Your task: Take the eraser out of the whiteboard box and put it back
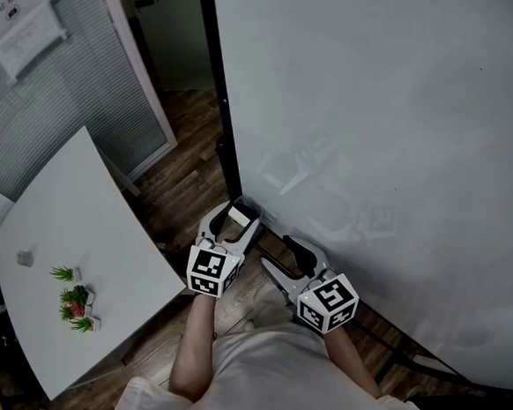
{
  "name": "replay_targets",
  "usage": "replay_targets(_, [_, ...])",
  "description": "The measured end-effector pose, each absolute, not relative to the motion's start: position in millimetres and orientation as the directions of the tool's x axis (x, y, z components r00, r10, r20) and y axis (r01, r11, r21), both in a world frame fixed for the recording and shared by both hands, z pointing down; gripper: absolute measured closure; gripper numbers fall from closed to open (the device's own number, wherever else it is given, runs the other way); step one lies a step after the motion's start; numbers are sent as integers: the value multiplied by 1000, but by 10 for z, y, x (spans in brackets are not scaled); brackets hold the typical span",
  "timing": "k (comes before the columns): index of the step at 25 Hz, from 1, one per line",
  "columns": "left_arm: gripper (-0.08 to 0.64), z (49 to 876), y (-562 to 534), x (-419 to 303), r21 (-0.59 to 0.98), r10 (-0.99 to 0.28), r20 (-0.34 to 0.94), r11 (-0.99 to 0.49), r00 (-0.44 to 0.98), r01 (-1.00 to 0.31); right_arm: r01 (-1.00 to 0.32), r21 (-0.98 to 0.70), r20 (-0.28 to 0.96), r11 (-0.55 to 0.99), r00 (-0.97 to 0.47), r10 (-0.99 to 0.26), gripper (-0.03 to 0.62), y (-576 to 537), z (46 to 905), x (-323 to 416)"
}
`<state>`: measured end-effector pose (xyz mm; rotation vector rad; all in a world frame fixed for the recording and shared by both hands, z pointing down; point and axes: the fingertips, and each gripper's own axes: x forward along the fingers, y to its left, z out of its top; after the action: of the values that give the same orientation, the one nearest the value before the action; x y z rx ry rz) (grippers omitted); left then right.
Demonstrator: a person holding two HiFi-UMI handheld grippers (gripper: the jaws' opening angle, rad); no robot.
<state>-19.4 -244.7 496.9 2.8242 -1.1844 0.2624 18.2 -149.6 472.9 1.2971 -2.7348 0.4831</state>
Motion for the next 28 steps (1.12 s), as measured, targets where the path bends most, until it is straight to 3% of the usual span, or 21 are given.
replay_targets(28, [296, 4576, -2306, -322, -11, -730, 112, -679, 674, -734, -771, -245, 183, 588, -632, -753, 327, -1453, 4639, 127])
